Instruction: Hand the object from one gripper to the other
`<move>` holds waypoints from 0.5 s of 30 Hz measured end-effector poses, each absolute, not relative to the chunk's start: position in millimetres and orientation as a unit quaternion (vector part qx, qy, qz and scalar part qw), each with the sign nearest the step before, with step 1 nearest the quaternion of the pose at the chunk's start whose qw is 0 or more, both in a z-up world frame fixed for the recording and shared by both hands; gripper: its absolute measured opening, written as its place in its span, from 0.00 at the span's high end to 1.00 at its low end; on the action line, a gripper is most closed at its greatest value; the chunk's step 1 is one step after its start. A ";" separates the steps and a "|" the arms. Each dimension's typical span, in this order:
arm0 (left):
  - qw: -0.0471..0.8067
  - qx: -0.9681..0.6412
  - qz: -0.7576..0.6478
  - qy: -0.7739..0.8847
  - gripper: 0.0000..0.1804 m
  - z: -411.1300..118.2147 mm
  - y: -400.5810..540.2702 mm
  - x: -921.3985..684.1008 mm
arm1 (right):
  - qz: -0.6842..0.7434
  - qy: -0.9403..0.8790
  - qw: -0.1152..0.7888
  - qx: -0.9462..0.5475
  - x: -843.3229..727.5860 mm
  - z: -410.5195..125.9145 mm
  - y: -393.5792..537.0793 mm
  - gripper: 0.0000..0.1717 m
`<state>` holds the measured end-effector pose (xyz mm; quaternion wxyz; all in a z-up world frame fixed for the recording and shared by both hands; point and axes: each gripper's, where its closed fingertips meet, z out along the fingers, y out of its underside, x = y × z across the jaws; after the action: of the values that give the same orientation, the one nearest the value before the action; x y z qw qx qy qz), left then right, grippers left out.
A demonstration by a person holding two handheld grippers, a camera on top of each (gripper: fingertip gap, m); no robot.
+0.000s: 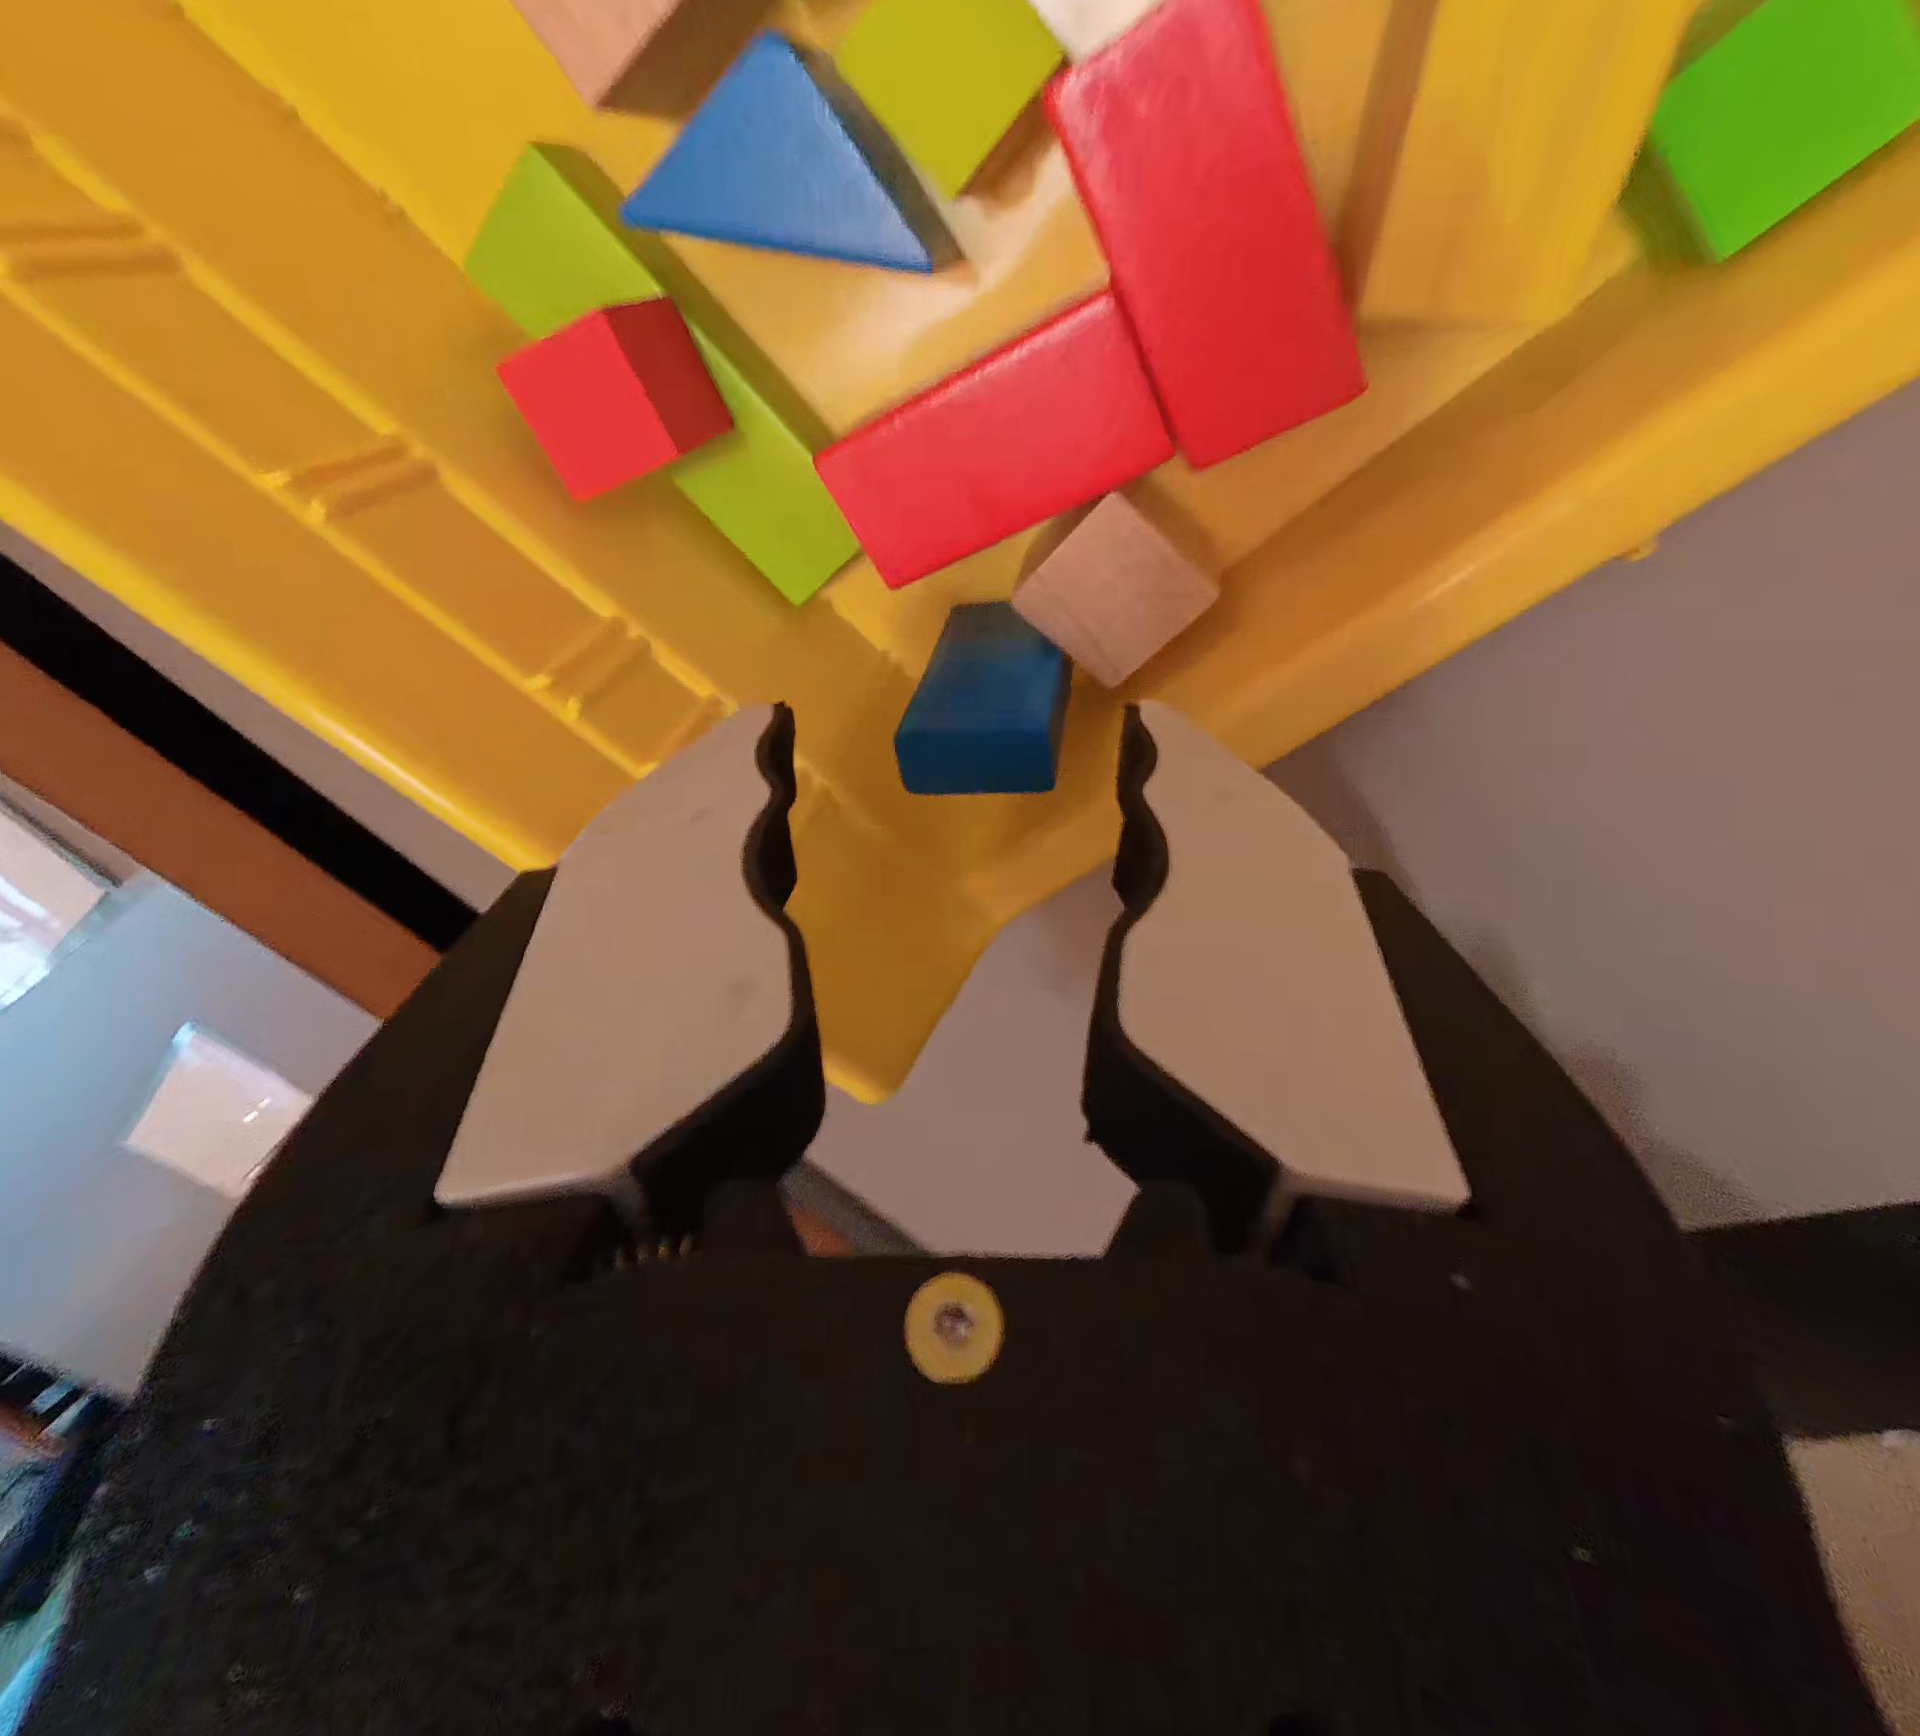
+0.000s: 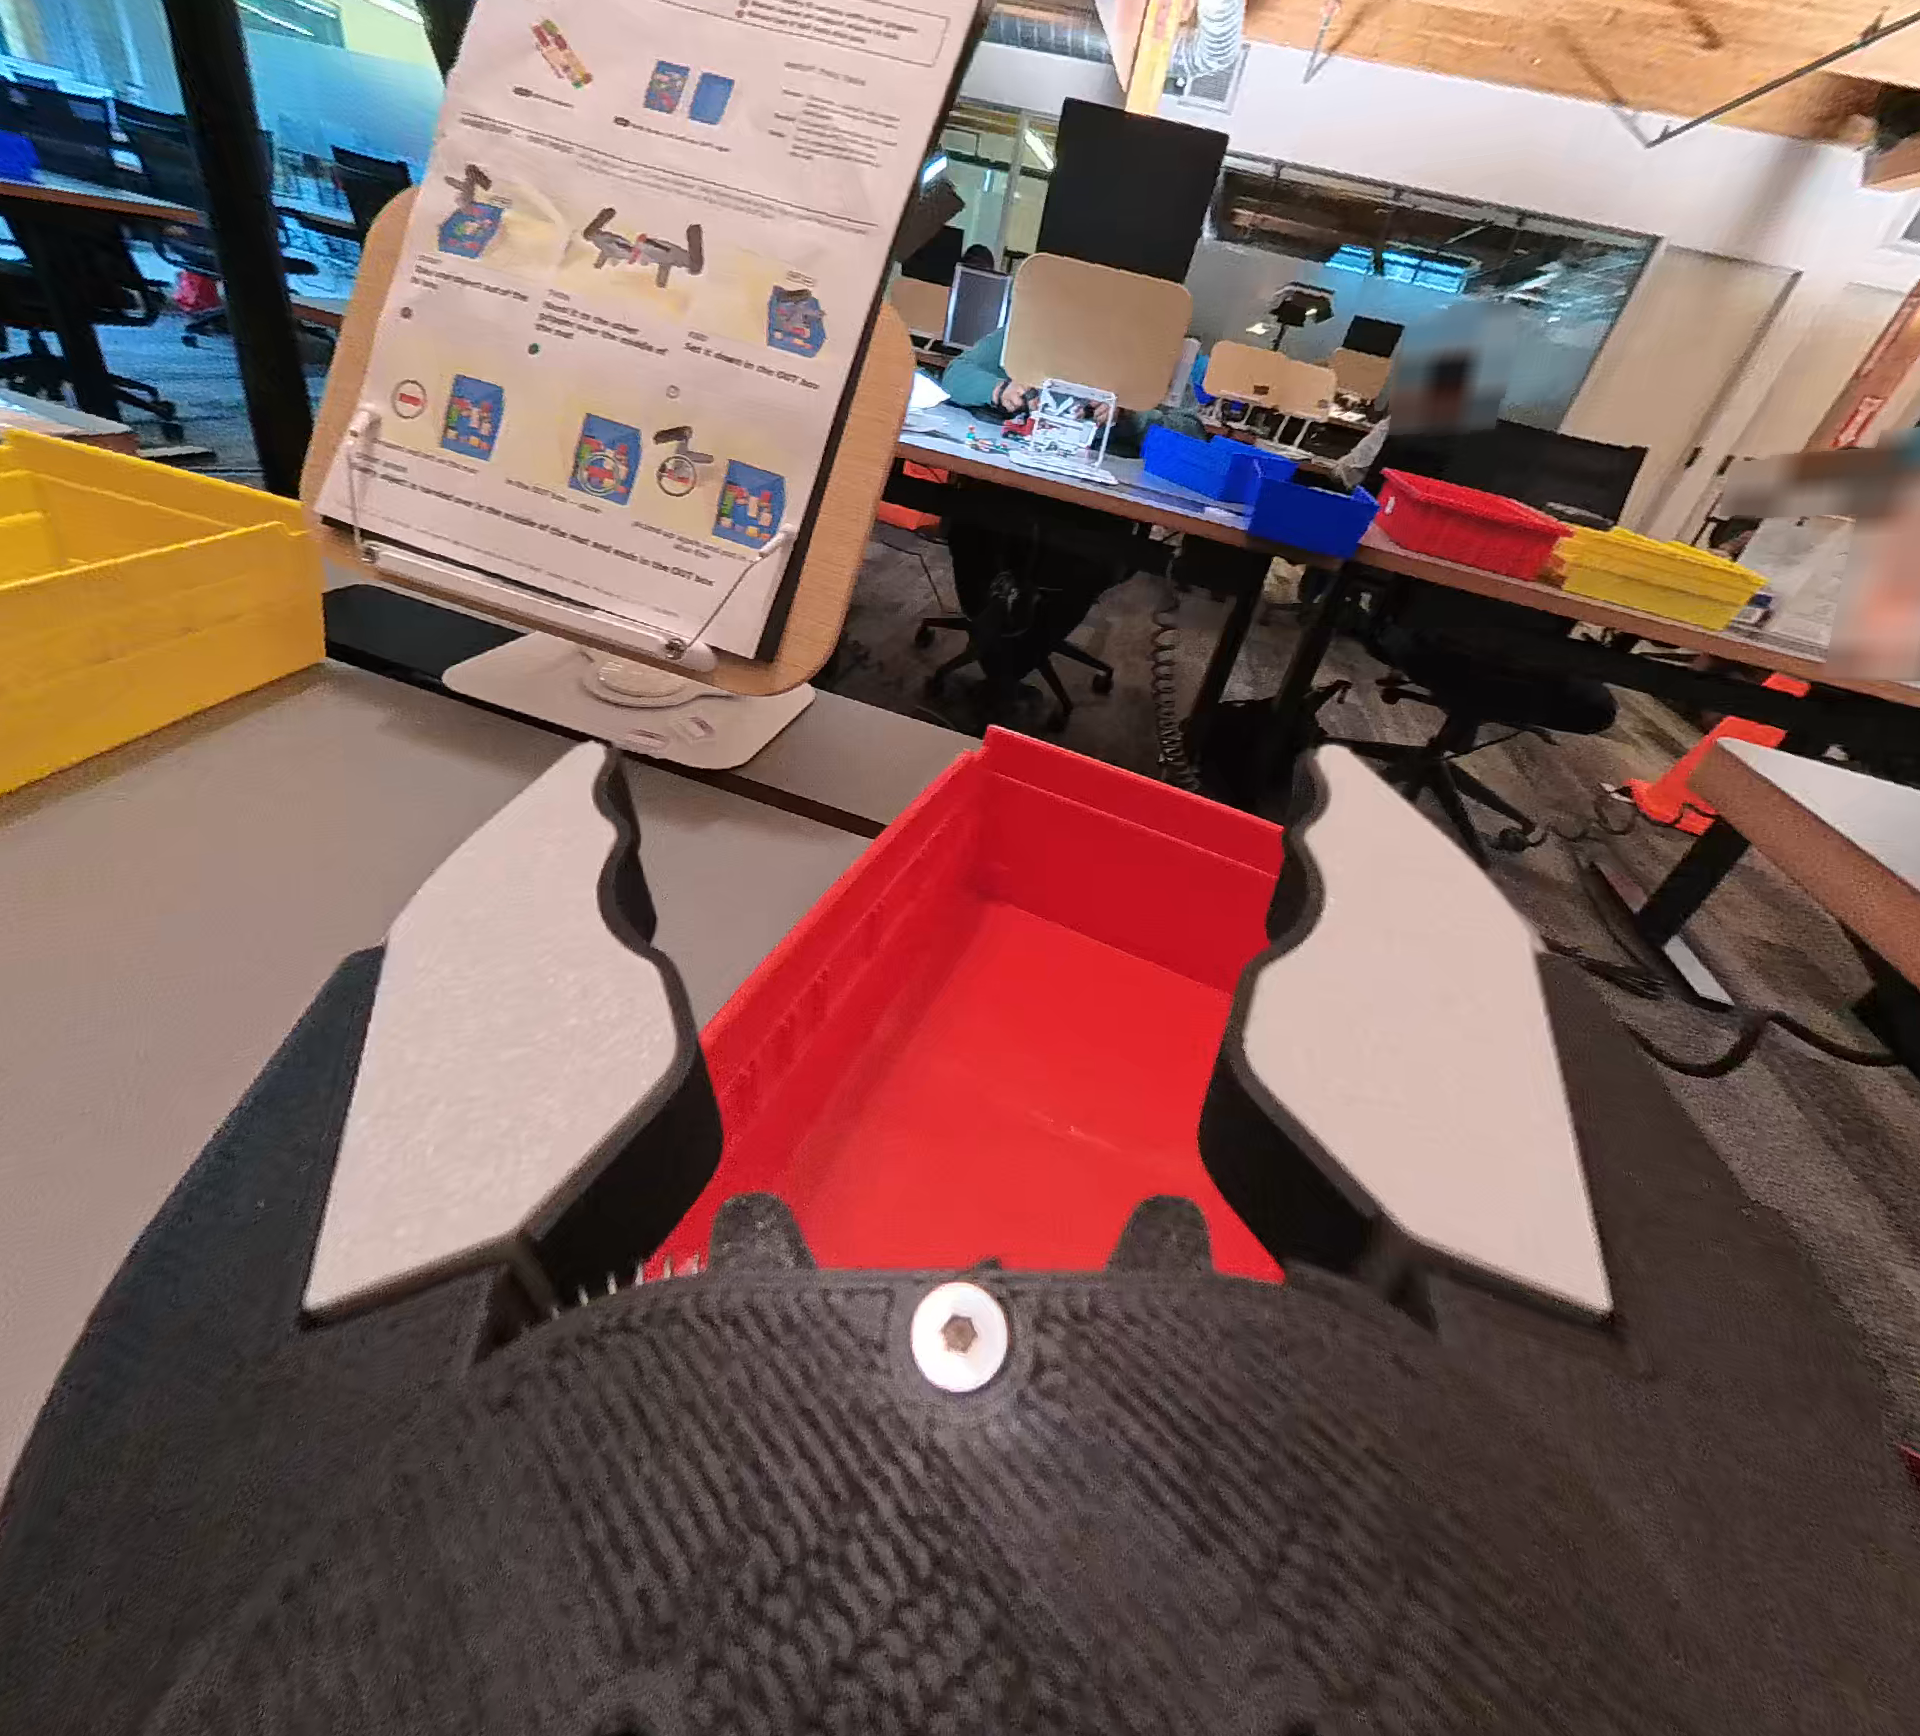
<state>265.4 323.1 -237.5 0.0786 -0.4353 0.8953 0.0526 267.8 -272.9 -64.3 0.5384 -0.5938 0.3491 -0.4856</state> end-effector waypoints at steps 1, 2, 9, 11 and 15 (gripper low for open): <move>0.072 -0.427 0.075 0.898 0.68 -240.2 328.3 263.3 | -0.480 0.348 0.540 -0.597 267.8 -64.9 -269.5 0.31; 0.067 -0.421 0.093 0.900 0.68 -243.0 332.8 261.7 | -0.476 0.345 0.541 -0.601 267.9 -65.9 -266.4 0.31; 0.067 -0.412 0.115 0.902 0.73 -249.9 328.9 265.5 | -0.461 0.344 0.534 -0.619 273.1 -77.5 -255.9 0.31; 0.061 -0.403 0.131 0.904 0.74 -253.0 329.0 261.0 | -0.458 0.342 0.535 -0.622 273.0 -78.5 -252.8 0.31; 0.049 -0.409 0.140 0.901 0.78 -261.6 329.2 257.2 | -0.459 0.341 0.531 -0.626 273.9 -81.0 -250.9 0.31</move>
<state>257.2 329.2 -261.6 0.0492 -0.4085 0.9006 0.1401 273.9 -250.9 -81.0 0.5306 -0.6262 0.3406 -0.4586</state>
